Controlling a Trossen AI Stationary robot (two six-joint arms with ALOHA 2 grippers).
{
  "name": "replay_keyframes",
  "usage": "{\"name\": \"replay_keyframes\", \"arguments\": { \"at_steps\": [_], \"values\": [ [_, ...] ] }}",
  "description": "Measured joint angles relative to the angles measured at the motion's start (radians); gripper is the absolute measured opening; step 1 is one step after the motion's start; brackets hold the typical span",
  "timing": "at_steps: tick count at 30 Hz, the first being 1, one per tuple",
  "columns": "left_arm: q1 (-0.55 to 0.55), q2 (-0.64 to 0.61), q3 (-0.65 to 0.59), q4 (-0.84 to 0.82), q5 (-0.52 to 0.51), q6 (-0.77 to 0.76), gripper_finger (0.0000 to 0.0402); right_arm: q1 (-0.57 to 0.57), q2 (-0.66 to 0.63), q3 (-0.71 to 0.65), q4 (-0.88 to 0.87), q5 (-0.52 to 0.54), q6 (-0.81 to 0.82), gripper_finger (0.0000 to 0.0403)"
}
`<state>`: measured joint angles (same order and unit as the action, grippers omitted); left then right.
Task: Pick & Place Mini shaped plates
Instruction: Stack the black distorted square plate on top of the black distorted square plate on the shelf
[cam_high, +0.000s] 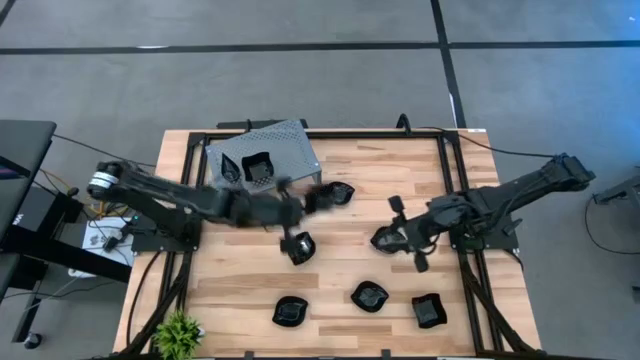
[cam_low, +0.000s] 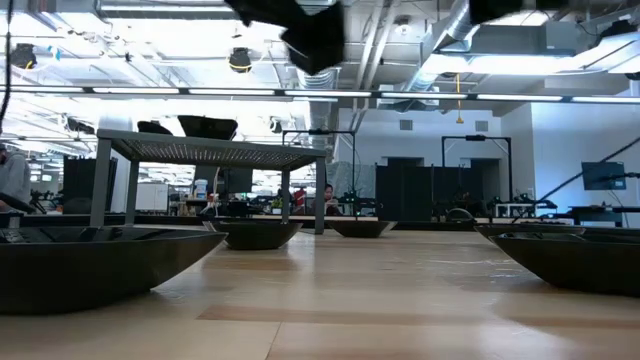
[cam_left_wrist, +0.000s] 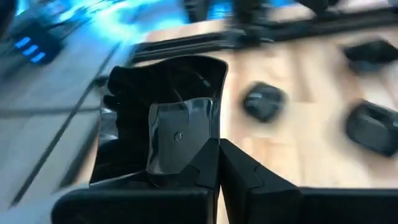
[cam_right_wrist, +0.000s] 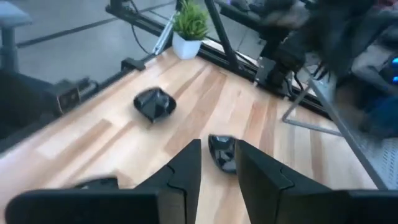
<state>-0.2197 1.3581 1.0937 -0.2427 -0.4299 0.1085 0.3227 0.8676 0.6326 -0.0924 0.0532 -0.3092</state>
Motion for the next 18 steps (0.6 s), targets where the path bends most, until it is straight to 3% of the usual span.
{"name": "replay_keyframes", "arguments": {
  "at_steps": [9, 18],
  "values": [
    [0.271, -0.235, 0.004, -0.515, -0.022, -0.192, 0.0007, -0.135, -0.296, -0.199, 0.078, 0.0, 0.063, 0.0093],
    [0.4, -0.247, -0.116, -0.544, -0.018, -0.147, 0.0008, -0.152, -0.351, -0.22, 0.079, -0.003, 0.144, 0.0093]
  ]
}}
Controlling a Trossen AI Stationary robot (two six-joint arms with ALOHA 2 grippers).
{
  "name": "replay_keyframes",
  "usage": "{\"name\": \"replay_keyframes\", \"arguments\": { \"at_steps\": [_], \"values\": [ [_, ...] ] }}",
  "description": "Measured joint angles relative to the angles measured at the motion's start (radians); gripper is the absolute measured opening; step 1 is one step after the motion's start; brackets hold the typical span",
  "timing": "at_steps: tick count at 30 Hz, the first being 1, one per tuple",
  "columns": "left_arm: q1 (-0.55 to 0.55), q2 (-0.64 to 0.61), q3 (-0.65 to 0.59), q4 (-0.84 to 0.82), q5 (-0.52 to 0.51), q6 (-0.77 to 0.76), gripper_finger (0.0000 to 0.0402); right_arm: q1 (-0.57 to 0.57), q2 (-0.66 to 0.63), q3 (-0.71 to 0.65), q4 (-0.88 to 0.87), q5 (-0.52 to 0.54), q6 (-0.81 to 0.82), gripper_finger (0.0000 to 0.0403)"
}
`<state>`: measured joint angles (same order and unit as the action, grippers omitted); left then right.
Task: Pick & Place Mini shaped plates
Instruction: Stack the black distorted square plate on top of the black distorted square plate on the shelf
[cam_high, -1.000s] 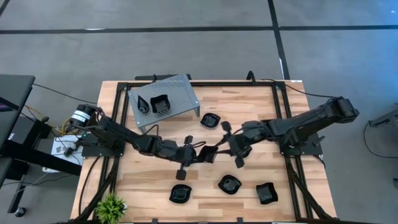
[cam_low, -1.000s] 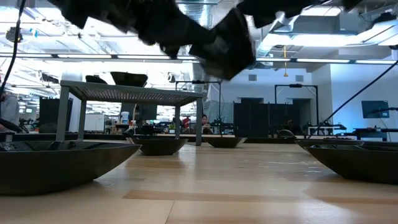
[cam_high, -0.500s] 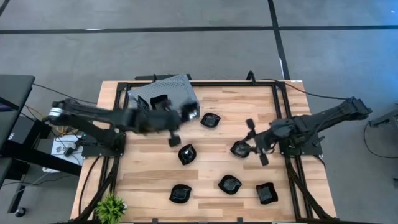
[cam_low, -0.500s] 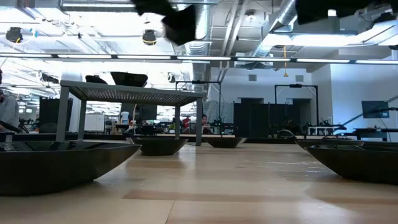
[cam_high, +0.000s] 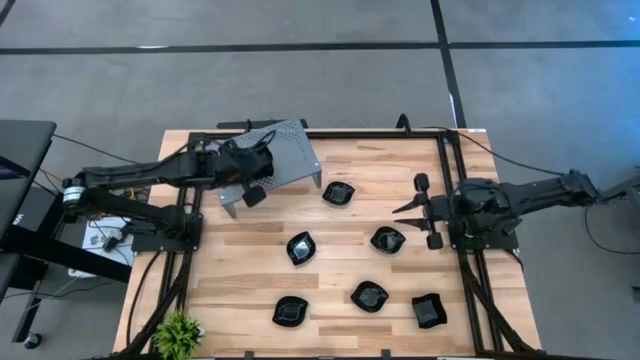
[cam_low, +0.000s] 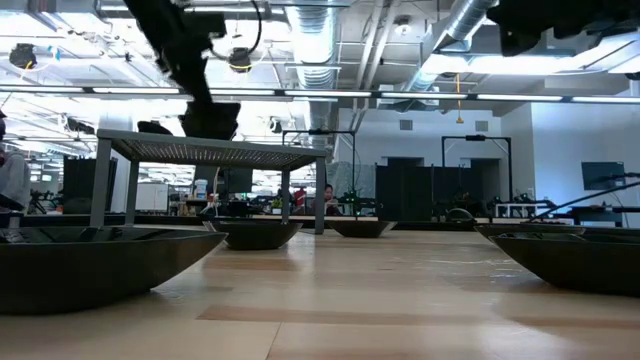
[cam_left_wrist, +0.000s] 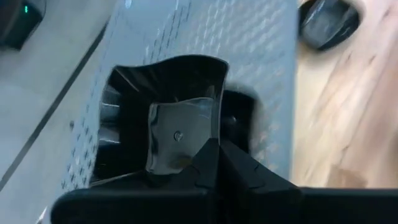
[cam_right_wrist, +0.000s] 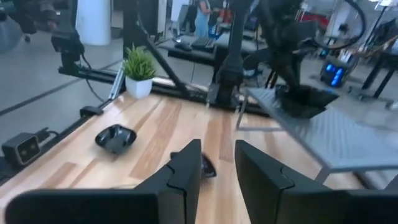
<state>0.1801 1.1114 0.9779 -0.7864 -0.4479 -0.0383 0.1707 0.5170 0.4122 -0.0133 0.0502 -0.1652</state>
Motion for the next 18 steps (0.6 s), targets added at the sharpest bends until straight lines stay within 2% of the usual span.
{"name": "replay_keyframes", "arguments": {
  "at_steps": [9, 18],
  "values": [
    [0.007, 0.004, -0.013, 0.033, 0.0, 0.058, 0.0024, 0.028, 0.056, -0.002, 0.008, -0.001, 0.017, 0.0093],
    [0.004, 0.004, -0.013, 0.136, 0.0, 0.026, 0.0082, 0.032, 0.129, -0.002, 0.114, -0.001, 0.013, 0.0093]
  ]
}}
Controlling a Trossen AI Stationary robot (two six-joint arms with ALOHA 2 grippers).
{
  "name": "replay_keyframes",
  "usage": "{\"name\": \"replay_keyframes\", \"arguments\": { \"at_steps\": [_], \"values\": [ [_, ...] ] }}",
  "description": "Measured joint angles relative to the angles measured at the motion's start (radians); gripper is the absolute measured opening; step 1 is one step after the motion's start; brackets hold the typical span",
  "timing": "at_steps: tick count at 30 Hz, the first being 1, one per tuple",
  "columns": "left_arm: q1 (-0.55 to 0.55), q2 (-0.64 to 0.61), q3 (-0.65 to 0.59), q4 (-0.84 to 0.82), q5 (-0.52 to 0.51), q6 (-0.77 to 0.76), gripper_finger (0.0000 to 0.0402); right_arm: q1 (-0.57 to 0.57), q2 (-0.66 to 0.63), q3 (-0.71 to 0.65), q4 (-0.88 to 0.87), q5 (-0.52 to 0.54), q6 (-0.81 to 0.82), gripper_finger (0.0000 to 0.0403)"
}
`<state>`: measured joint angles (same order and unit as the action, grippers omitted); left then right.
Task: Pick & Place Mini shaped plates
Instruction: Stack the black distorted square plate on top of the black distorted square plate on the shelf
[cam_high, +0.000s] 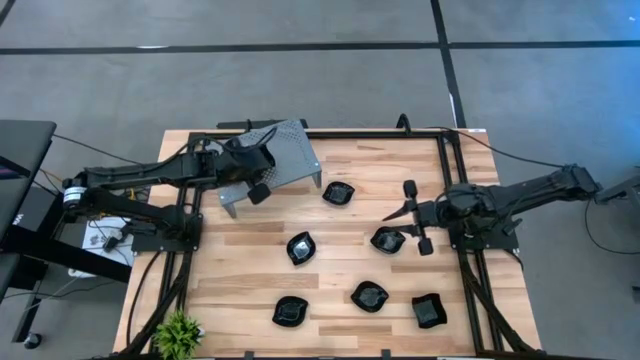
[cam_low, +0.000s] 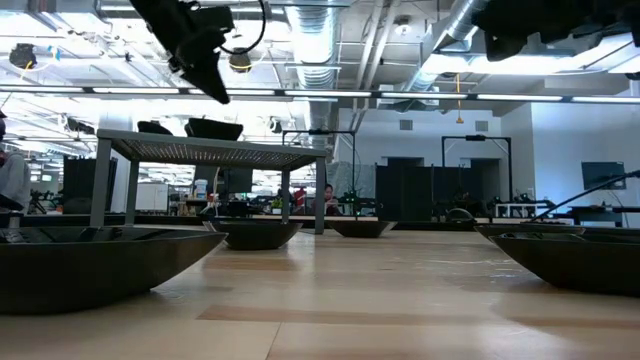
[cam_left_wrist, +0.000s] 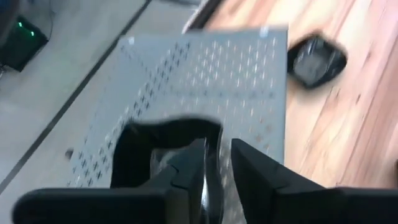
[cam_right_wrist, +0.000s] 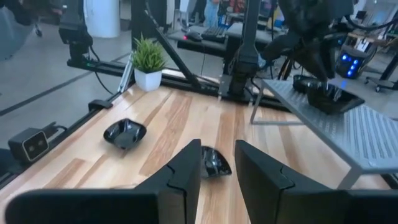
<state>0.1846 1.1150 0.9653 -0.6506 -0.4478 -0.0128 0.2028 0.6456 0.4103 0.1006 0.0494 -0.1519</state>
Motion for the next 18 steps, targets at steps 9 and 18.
{"name": "replay_keyframes", "arguments": {
  "at_steps": [9, 18],
  "values": [
    [-0.175, 0.013, 0.001, 0.419, 0.239, -0.015, 0.0087, -0.001, 0.105, 0.0, 0.087, 0.001, -0.004, 0.0093],
    [-0.41, 0.143, -0.072, 0.615, 0.263, -0.055, 0.0078, -0.039, 0.207, 0.001, 0.144, 0.004, -0.012, 0.0093]
  ]
}}
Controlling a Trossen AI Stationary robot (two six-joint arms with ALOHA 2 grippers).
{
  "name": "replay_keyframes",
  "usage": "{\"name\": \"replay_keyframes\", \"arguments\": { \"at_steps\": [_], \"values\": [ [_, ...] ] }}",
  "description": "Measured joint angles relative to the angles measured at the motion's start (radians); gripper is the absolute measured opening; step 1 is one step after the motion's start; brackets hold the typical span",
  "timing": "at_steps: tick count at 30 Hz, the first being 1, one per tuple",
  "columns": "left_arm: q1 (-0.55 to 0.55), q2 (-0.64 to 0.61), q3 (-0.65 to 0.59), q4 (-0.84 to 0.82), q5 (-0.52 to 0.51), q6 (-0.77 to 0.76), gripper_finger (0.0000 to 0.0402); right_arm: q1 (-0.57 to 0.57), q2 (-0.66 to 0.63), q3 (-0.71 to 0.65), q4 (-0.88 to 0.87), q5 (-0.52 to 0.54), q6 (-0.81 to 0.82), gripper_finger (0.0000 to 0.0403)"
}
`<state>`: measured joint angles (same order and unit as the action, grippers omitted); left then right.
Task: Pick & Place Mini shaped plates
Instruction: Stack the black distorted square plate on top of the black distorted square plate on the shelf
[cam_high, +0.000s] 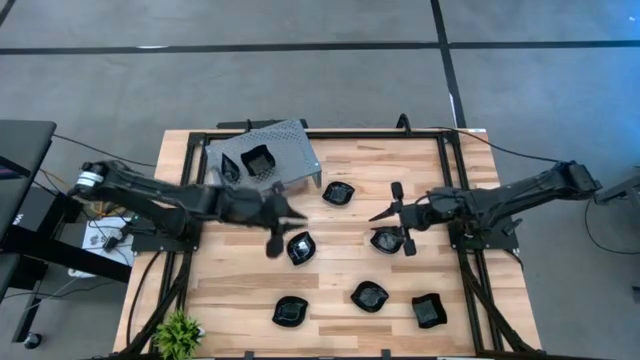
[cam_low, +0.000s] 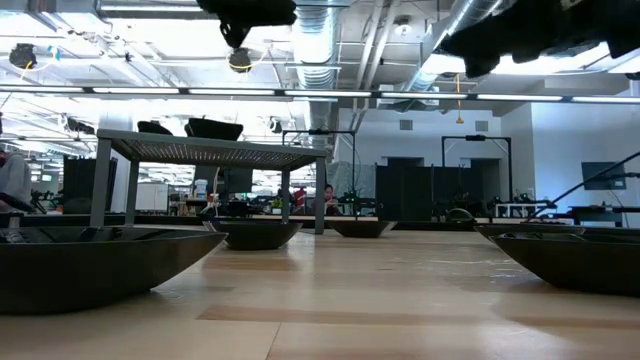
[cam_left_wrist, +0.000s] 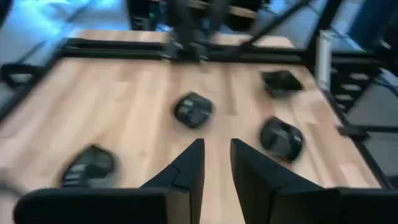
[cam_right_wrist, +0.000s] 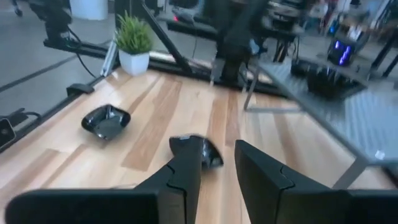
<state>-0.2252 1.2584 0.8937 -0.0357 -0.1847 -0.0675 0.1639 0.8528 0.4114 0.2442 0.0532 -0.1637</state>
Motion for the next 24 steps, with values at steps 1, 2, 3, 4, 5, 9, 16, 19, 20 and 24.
{"name": "replay_keyframes", "arguments": {
  "at_steps": [1, 2, 3, 4, 5, 9, 16, 19, 20, 24],
  "values": [
    [-0.02, 0.024, -0.015, 0.04, 0.0, -0.001, 0.0078, -0.003, 0.006, 0.0, -0.005, 0.0, 0.023, 0.0093],
    [-0.038, 0.045, -0.029, 0.078, -0.001, -0.001, 0.0078, -0.004, 0.007, 0.0, -0.007, 0.0, 0.048, 0.0093],
    [-0.054, 0.068, -0.041, 0.112, -0.002, -0.001, 0.0078, -0.003, 0.006, 0.0, -0.007, 0.0, 0.072, 0.0093],
    [-0.067, 0.091, -0.048, 0.148, -0.005, -0.001, 0.0078, -0.001, 0.005, 0.007, -0.017, 0.0, 0.093, 0.0093],
    [-0.079, 0.113, -0.055, 0.181, -0.012, -0.001, 0.0078, 0.002, 0.001, 0.017, -0.045, 0.0, 0.112, 0.0093],
    [-0.107, 0.184, -0.057, 0.215, -0.05, 0.001, 0.0078, 0.041, -0.013, 0.079, -0.232, 0.0, 0.187, 0.0093],
    [-0.114, 0.248, -0.057, 0.218, -0.077, 0.002, 0.0078, 0.132, 0.043, 0.091, -0.312, 0.0, 0.32, 0.0093],
    [-0.111, 0.249, -0.057, 0.219, -0.077, 0.002, 0.0078, 0.16, 0.093, 0.127, -0.325, 0.0, 0.358, 0.0093],
    [-0.11, 0.247, -0.057, 0.219, -0.077, 0.002, 0.0078, 0.174, 0.11, 0.148, -0.339, 0.0, 0.378, 0.0093],
    [-0.11, 0.226, -0.057, 0.225, -0.077, 0.01, 0.0078, 0.268, 0.206, 0.282, -0.528, 0.0, 0.406, 0.009]
  ]
}}
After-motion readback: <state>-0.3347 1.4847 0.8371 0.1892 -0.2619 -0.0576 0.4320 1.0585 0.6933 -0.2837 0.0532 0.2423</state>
